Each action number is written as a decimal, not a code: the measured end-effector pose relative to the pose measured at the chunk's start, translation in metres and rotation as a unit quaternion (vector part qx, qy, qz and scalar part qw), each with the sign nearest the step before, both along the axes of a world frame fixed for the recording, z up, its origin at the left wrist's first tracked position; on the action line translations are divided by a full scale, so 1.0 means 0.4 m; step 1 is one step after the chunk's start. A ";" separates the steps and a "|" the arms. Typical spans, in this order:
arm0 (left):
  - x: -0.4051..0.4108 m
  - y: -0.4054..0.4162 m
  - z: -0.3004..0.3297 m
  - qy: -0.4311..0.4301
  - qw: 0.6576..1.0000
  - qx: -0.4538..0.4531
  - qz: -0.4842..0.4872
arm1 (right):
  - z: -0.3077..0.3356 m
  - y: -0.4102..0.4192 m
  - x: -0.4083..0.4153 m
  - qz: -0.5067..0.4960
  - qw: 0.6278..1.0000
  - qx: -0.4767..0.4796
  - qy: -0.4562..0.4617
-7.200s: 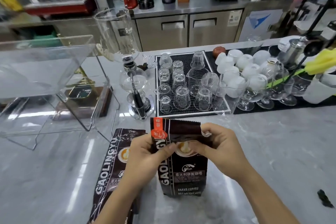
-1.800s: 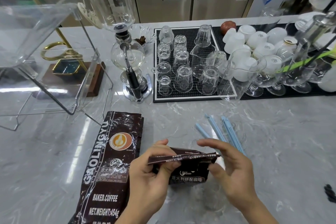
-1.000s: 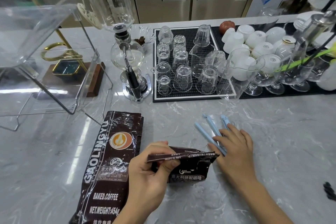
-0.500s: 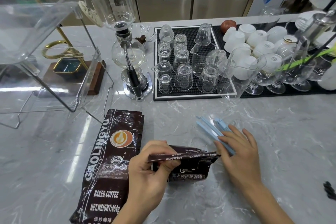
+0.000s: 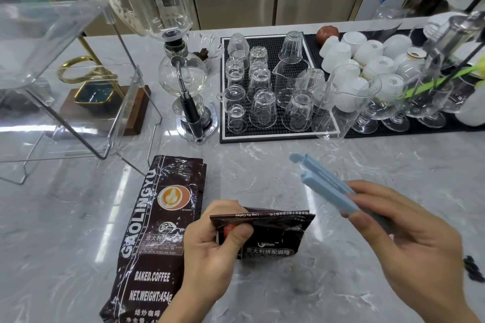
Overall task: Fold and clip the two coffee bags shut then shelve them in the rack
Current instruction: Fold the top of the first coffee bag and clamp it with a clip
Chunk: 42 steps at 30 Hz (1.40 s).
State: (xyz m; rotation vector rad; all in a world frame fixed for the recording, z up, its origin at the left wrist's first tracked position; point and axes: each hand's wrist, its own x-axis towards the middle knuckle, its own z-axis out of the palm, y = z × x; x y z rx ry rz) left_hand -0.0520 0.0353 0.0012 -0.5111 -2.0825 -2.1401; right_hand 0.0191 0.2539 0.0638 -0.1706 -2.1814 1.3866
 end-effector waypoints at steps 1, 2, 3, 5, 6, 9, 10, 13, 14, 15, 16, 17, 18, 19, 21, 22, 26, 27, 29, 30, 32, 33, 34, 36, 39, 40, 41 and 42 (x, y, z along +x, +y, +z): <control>0.000 0.000 0.001 0.000 1.000 0.000 -0.001 | 0.015 -0.002 0.002 0.019 1.000 0.011 0.002; 0.000 -0.001 0.000 0.000 1.000 -0.001 -0.001 | 0.027 -0.006 0.003 0.039 0.999 0.024 0.004; 0.000 -0.002 -0.001 0.000 1.000 -0.003 0.000 | 0.034 -0.010 0.002 0.057 0.998 0.037 0.004; 0.001 -0.002 -0.004 -0.006 1.000 -0.004 0.000 | 0.036 -0.018 -0.003 0.090 0.994 0.058 -0.005; 0.000 -0.002 -0.004 -0.012 1.000 -0.002 0.000 | 0.034 -0.022 -0.007 0.103 0.992 0.067 -0.008; -0.001 -0.001 0.000 -0.022 1.000 0.000 -0.003 | 0.028 -0.031 -0.017 0.122 0.989 0.086 -0.016; -0.001 -0.002 0.001 -0.023 1.000 -0.001 -0.004 | 0.028 -0.032 -0.019 0.126 0.988 0.089 -0.021; -0.001 -0.005 0.004 -0.031 0.999 0.001 -0.010 | 0.035 -0.034 -0.023 0.133 0.986 0.081 -0.063; 0.000 -0.006 0.004 -0.031 0.999 0.002 -0.011 | 0.037 -0.035 -0.024 0.141 0.984 0.078 -0.076; 0.000 -0.007 0.005 -0.031 0.999 0.004 -0.012 | 0.039 -0.036 -0.025 0.151 0.982 0.073 -0.088; 0.000 -0.008 0.005 -0.032 0.999 0.006 -0.012 | 0.041 -0.037 -0.025 0.161 0.980 0.068 -0.099; 0.000 -0.009 0.004 -0.032 0.999 0.007 -0.012 | 0.043 -0.038 -0.026 0.171 0.977 0.064 -0.108; 0.001 -0.011 0.003 -0.031 0.999 0.006 -0.013 | 0.045 -0.038 -0.028 0.180 0.975 0.061 -0.116; 0.001 -0.012 0.002 -0.028 0.999 0.003 -0.015 | 0.049 -0.038 -0.029 0.188 0.972 0.063 -0.124; 0.001 -0.012 0.004 -0.025 1.000 -0.003 -0.015 | 0.055 -0.040 -0.032 0.198 0.968 0.071 -0.137; 0.001 -0.011 0.006 -0.027 0.999 -0.005 -0.016 | 0.058 -0.040 -0.034 0.201 0.967 0.074 -0.141; 0.002 -0.011 0.018 -0.041 0.999 -0.009 -0.033 | 0.064 -0.047 -0.041 0.208 0.964 0.086 -0.140; 0.002 -0.011 0.019 -0.042 0.998 -0.010 -0.036 | 0.064 -0.049 -0.043 0.210 0.964 0.084 -0.138; 0.001 -0.011 0.020 -0.040 0.998 -0.013 -0.039 | 0.065 -0.054 -0.046 0.214 0.964 0.082 -0.136; 0.000 -0.012 0.021 -0.038 0.998 -0.016 -0.039 | 0.066 -0.056 -0.050 0.215 0.963 0.085 -0.135; -0.001 -0.012 0.019 -0.039 0.998 -0.021 -0.040 | 0.068 -0.059 -0.053 0.219 0.961 0.095 -0.141; -0.001 -0.013 0.018 -0.039 0.998 -0.022 -0.040 | 0.068 -0.060 -0.056 0.221 0.960 0.100 -0.142; -0.002 -0.014 0.016 -0.039 0.998 -0.023 -0.040 | 0.068 -0.061 -0.057 0.223 0.959 0.102 -0.143; -0.004 -0.015 0.015 -0.040 0.998 -0.027 -0.039 | 0.068 -0.063 -0.061 0.225 0.958 0.106 -0.141; -0.006 -0.015 0.017 -0.048 0.997 -0.036 -0.039 | 0.064 -0.067 -0.063 0.227 0.958 0.106 -0.140; -0.005 -0.015 0.018 -0.052 0.997 -0.039 -0.038 | 0.063 -0.068 -0.064 0.229 0.958 0.105 -0.139; -0.004 -0.015 0.020 -0.056 0.997 -0.041 -0.036 | 0.060 -0.070 -0.064 0.230 0.958 0.103 -0.138; -0.003 -0.015 0.022 -0.061 0.997 -0.042 -0.036 | 0.059 -0.072 -0.065 0.230 0.958 0.101 -0.135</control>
